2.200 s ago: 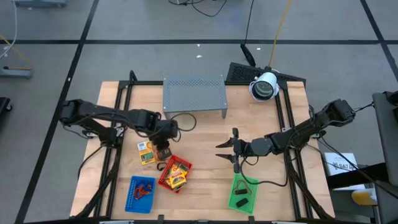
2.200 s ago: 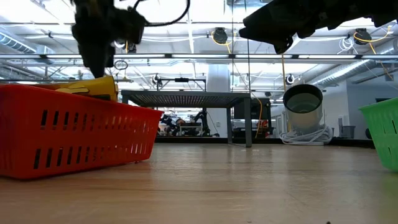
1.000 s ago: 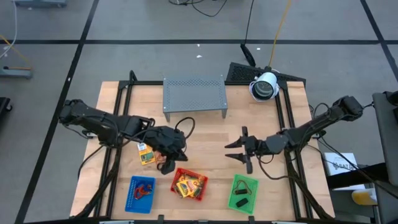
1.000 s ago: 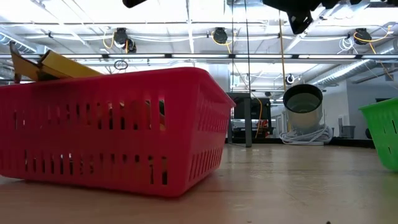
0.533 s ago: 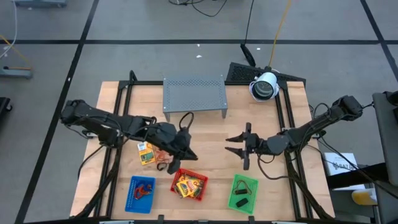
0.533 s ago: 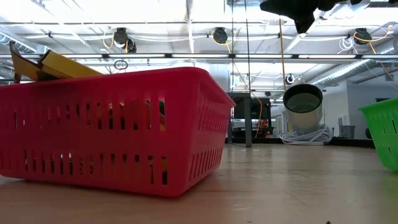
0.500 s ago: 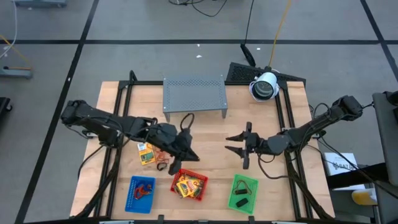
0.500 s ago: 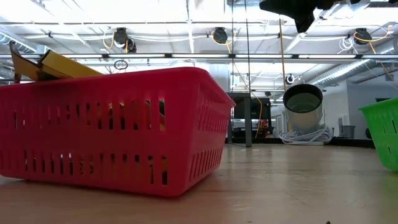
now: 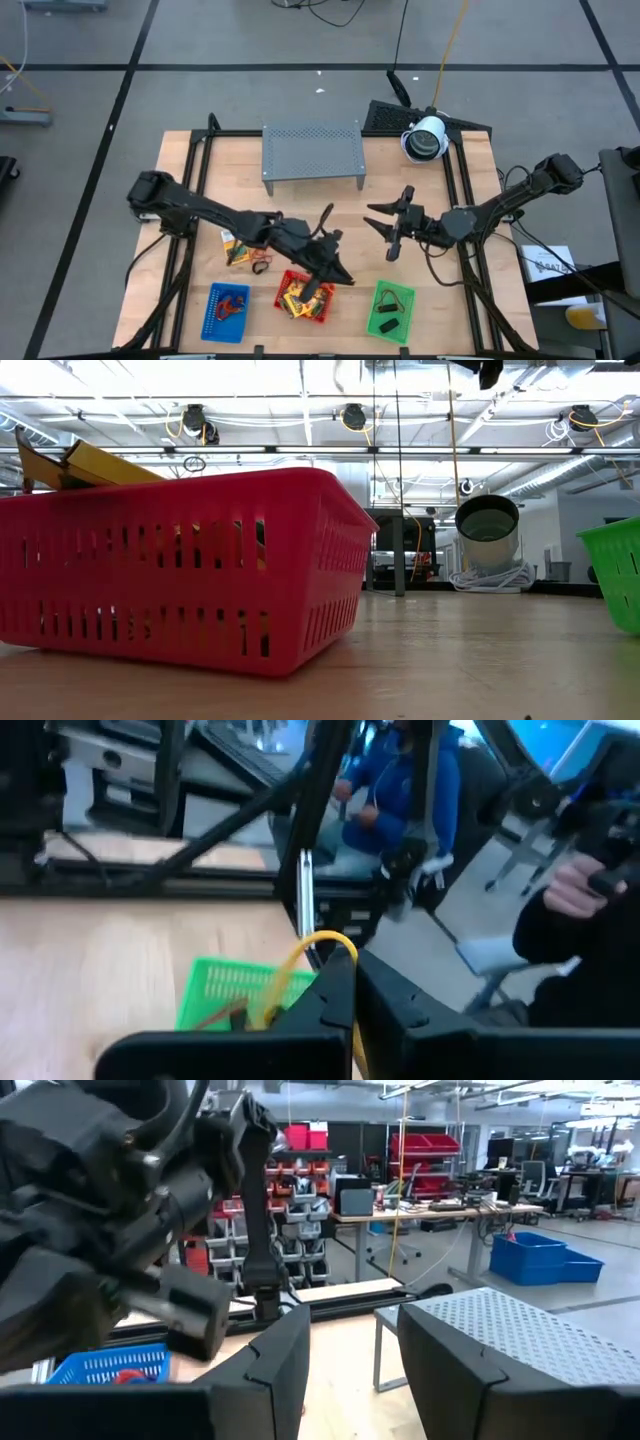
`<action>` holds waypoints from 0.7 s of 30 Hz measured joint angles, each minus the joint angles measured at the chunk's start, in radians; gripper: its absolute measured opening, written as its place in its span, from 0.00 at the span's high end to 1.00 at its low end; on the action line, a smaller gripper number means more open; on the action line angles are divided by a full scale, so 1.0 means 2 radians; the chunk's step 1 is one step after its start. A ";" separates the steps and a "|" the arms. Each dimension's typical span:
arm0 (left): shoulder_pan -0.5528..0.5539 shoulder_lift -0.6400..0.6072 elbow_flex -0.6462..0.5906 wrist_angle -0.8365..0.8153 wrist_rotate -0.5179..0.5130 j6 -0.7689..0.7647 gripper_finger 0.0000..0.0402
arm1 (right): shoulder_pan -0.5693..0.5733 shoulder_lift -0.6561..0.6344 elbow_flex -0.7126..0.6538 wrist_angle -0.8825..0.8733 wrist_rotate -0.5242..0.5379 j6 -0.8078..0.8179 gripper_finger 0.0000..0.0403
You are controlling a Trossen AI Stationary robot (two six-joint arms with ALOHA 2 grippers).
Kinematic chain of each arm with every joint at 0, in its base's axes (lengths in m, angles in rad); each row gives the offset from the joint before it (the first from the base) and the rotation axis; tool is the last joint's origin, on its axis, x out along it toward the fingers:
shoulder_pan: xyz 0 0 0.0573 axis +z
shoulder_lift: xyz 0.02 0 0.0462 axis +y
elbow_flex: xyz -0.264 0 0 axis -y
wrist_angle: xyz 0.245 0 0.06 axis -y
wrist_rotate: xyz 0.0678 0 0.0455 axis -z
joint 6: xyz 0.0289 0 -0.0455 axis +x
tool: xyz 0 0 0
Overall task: Pick & Place Office Desk Supplies
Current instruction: Put the yellow rubber band into the green basket
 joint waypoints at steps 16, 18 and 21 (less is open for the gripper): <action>-0.009 0.100 0.040 0.120 -0.001 0.011 0.99 | -0.002 0.000 0.000 0.027 0.000 -0.018 0.65; -0.011 0.127 0.077 0.106 0.007 0.025 0.99 | -0.004 0.000 0.000 0.033 0.000 -0.024 0.65; -0.015 0.165 0.135 0.056 0.010 0.053 0.99 | -0.004 0.000 0.000 0.039 0.000 -0.029 0.65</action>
